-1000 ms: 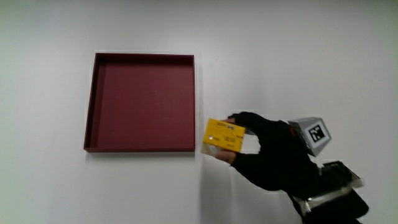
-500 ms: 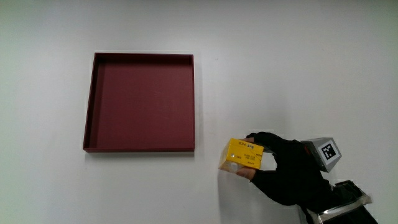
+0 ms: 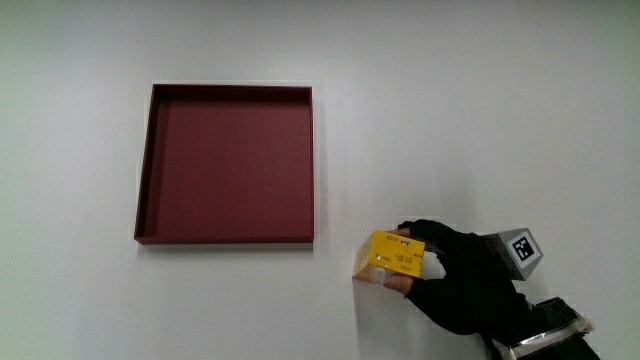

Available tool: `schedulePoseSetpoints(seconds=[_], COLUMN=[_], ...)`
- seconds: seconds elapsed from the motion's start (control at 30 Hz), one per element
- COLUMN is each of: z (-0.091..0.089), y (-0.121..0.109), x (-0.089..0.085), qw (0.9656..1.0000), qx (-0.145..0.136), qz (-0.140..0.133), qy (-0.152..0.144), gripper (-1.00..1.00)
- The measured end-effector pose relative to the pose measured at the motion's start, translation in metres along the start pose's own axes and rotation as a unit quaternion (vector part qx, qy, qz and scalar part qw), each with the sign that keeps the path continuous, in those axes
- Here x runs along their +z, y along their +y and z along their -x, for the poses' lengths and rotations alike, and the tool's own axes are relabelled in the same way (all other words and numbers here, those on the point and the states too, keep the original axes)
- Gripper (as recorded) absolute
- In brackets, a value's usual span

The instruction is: Place ice redtea

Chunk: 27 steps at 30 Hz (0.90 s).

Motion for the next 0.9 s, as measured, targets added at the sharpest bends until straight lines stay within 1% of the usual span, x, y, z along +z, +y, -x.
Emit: schedulePoseSetpoints(seconds=[0.03,0.07,0.13,0.17,0.23,0.33,0.4,0.43,0.53,0.57,0.6,0.77,0.8,0.87,0.9], z=[0.0,0.0,-0.0012,-0.0002,-0.0018,-0.0026,-0.0041,-0.0027,-0.005,-0.0029,-0.0059,-0.0061,-0.0071,-0.0058,-0.0054], y=[0.0,0.0,0.0004,0.0007,0.0007,0.0018,0.0016,0.0019,0.001,0.0011,0.0003,0.0004,0.0004,0.0009,0.0005], x=[0.0006,0.0008,0.0017,0.0007,0.0012,0.0003,0.0003,-0.001,0.0001,-0.0011,0.0002,-0.0012,-0.0004,-0.0008,-0.0005], qw=[1.0,1.0,1.0,1.0,1.0,1.0,1.0,0.9999,0.9999,0.9999,0.9999,0.9997,0.9998,0.9998,0.9995], qx=[0.003,0.0,-0.006,-0.003,-0.008,-0.009,-0.009,-0.014,-0.011,-0.011,-0.011,-0.013,-0.014,-0.014,-0.019], qz=[-0.001,-0.003,0.0,-0.001,0.0,0.0,-0.001,-0.001,-0.002,-0.004,-0.004,-0.003,-0.001,0.005,0.005], qy=[-0.004,-0.002,-0.003,0.0,-0.003,0.003,0.0,0.008,0.006,0.009,0.006,0.019,0.013,0.016,0.025], gripper=[0.0,0.0,-0.06,-0.09,-0.15,-0.24,-0.3,-0.33,-0.42,-0.45,-0.48,-0.64,-0.67,-0.73,-0.76])
